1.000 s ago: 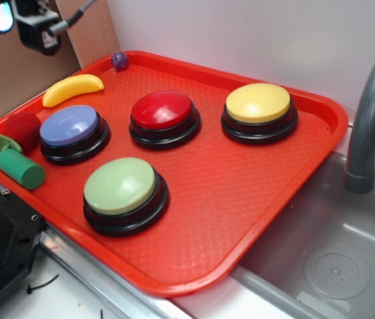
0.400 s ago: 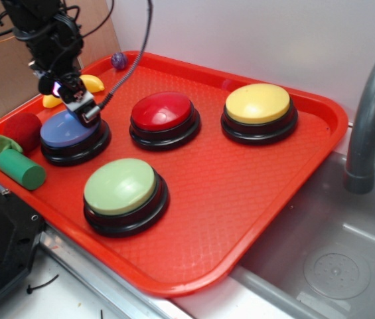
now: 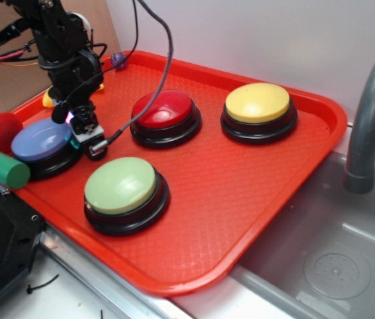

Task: Push the purple button.

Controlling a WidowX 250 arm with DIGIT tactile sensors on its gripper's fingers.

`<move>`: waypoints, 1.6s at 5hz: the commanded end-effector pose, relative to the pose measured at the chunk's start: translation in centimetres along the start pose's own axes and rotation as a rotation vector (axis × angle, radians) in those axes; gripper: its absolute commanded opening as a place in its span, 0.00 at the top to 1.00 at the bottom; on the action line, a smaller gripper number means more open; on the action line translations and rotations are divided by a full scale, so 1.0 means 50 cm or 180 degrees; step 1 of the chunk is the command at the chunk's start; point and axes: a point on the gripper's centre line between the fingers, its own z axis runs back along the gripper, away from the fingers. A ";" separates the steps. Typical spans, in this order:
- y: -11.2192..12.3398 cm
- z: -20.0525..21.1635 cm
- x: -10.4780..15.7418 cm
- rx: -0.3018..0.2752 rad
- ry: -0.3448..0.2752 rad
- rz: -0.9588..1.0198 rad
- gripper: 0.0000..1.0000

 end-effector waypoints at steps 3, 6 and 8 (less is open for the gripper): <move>0.013 0.215 0.007 0.0002 -0.0231 0.0304 0.00; -0.003 0.223 -0.040 -0.0060 -0.0160 0.0419 0.00; -0.011 0.233 -0.064 -0.0073 -0.0139 0.0514 0.00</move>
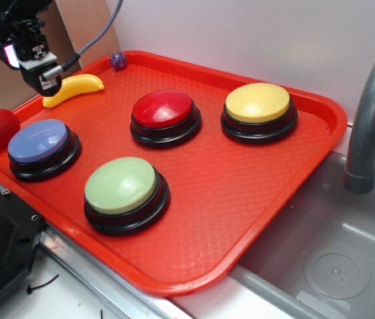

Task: Push the purple button.

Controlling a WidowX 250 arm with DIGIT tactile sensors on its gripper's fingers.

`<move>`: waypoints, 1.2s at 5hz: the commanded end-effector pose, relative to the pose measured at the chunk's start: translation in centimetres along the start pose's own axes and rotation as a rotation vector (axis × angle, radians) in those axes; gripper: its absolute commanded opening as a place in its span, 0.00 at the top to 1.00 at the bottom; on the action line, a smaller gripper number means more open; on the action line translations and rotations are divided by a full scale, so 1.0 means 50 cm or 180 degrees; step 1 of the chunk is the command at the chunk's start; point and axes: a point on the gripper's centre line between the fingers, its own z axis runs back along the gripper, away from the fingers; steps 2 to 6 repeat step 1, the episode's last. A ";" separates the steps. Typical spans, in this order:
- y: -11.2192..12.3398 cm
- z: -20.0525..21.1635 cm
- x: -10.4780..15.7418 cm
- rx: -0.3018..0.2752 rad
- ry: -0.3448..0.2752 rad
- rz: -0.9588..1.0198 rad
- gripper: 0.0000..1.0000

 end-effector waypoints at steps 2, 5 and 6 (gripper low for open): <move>0.005 0.020 -0.002 0.0011 -0.0006 0.0141 0.00; 0.005 0.020 -0.002 0.0011 -0.0006 0.0141 0.00; 0.005 0.020 -0.002 0.0011 -0.0006 0.0141 0.00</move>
